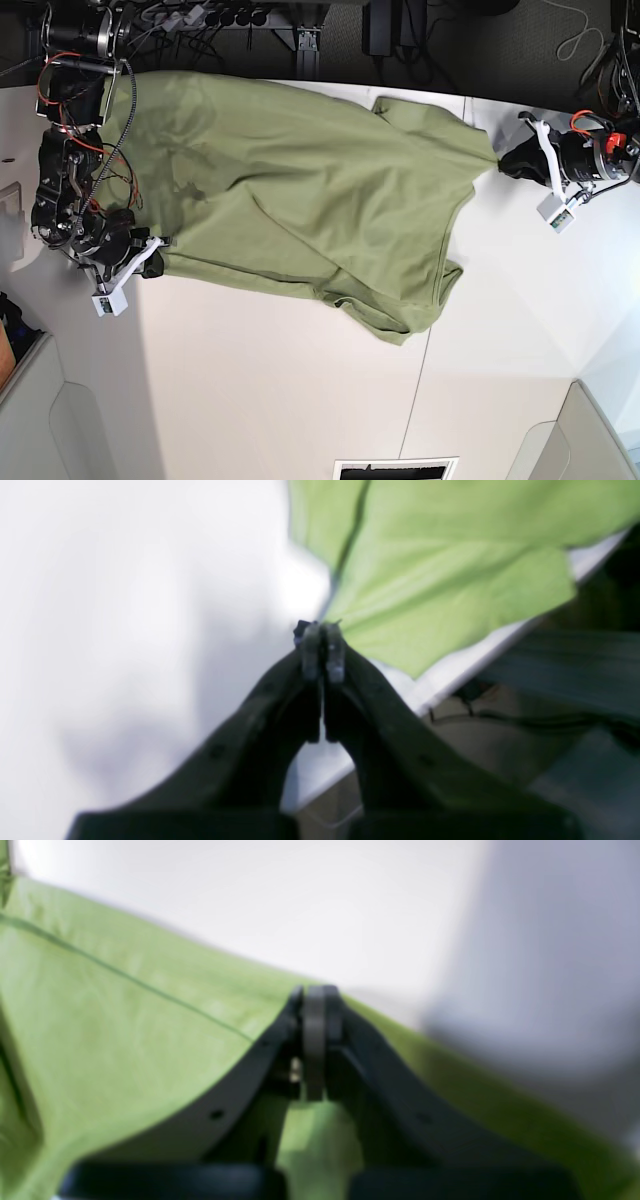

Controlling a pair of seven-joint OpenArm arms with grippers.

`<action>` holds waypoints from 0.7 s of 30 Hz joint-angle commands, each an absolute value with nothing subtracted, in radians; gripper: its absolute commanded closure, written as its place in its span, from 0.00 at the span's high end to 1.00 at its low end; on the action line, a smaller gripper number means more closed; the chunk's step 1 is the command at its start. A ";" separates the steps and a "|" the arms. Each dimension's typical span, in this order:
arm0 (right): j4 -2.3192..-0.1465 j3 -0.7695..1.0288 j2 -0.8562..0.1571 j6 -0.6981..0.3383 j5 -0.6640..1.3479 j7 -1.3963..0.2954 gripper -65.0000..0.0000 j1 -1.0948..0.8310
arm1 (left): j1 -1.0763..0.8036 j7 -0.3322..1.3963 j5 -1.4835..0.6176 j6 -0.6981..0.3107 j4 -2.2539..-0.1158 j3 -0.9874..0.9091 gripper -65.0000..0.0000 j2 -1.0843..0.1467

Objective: Layout the t-shirt on the table in an organized manner, then fold the t-shirt properly
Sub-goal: 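Grasp the shirt corners with both grippers and pull them apart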

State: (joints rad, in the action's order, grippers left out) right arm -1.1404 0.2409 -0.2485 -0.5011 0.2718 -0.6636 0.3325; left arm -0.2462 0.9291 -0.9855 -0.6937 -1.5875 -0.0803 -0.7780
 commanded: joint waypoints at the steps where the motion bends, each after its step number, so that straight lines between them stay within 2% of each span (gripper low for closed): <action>1: -1.153 0.245 -0.276 -0.479 0.271 -0.649 0.00 0.358 | -0.202 0.915 -0.997 -0.698 -1.551 -0.092 0.00 -0.797; 7: -1.153 0.245 -0.333 -0.409 0.271 -0.688 0.00 0.356 | 0.048 0.894 -0.988 -0.698 -1.274 -0.092 0.00 -0.788; 10: -1.154 0.249 -0.347 -0.404 0.297 -0.753 0.00 0.350 | 0.164 0.894 -0.966 -0.698 -1.174 -0.090 0.00 -0.772; 14: -1.186 0.249 -0.351 -0.408 0.394 -0.752 0.00 0.287 | 0.301 0.894 -0.948 -0.698 -1.076 -0.057 0.00 -0.742; 18: -1.298 0.250 -0.332 -0.462 0.532 -0.749 0.00 0.195 | 0.413 0.878 -0.918 -0.698 -1.023 0.038 0.00 -0.718; 21: -1.404 0.249 -0.295 -0.507 0.559 -0.750 0.00 0.146 | 0.473 0.878 -0.906 -0.698 -1.016 0.104 0.00 -0.709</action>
State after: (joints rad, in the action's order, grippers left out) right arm -1.3823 0.2462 -0.2825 -0.4873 0.5346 -0.7761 0.1184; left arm 0.4442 0.8928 -0.8909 -0.6895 -1.0042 0.1135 -0.6842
